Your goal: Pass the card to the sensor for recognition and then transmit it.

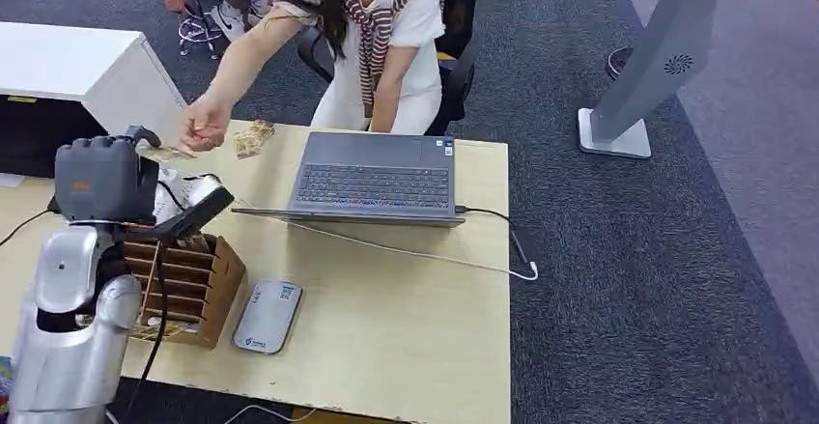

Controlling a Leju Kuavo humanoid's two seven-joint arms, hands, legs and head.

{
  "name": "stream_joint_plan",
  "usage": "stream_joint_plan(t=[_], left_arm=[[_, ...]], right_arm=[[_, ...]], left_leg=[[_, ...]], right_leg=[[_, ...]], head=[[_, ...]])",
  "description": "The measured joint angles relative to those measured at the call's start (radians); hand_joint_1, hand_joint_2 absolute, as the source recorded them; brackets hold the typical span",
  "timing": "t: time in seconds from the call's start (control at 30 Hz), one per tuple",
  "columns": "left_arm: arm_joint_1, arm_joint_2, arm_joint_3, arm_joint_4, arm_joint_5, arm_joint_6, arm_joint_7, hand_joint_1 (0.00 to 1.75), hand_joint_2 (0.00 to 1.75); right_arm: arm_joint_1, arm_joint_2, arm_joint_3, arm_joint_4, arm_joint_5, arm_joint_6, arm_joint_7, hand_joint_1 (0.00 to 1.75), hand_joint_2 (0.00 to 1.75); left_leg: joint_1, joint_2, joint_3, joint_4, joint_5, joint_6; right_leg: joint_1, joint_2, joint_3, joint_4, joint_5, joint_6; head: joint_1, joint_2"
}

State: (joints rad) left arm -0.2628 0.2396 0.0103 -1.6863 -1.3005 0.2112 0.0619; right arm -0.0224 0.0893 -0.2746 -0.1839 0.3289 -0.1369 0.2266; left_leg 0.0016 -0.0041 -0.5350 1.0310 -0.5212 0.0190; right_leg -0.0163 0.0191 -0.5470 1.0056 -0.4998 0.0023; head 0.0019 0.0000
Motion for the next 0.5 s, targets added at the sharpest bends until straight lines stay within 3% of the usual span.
stream_joint_plan(t=[0.27,0.5], left_arm=[[0.134,-0.035,-0.019,-0.150,0.010,0.069,-0.045,1.75,1.75],[0.305,-0.079,-0.103,-0.286,0.008,0.221,-0.106,1.75,1.75]], right_arm=[[0.000,0.000,-0.009,0.002,-0.012,-0.012,0.000,0.00,1.75],[0.001,0.004,-0.032,0.003,-0.016,-0.032,-0.010,0.00,1.75]], left_leg=[[0.000,0.000,-0.001,0.000,0.000,0.000],[0.000,0.000,-0.001,0.000,0.000,0.000]], right_leg=[[0.000,0.000,0.000,0.000,0.000,0.000],[0.000,0.000,0.000,0.000,0.000,0.000]], head=[[0.000,0.000],[0.000,0.000]])
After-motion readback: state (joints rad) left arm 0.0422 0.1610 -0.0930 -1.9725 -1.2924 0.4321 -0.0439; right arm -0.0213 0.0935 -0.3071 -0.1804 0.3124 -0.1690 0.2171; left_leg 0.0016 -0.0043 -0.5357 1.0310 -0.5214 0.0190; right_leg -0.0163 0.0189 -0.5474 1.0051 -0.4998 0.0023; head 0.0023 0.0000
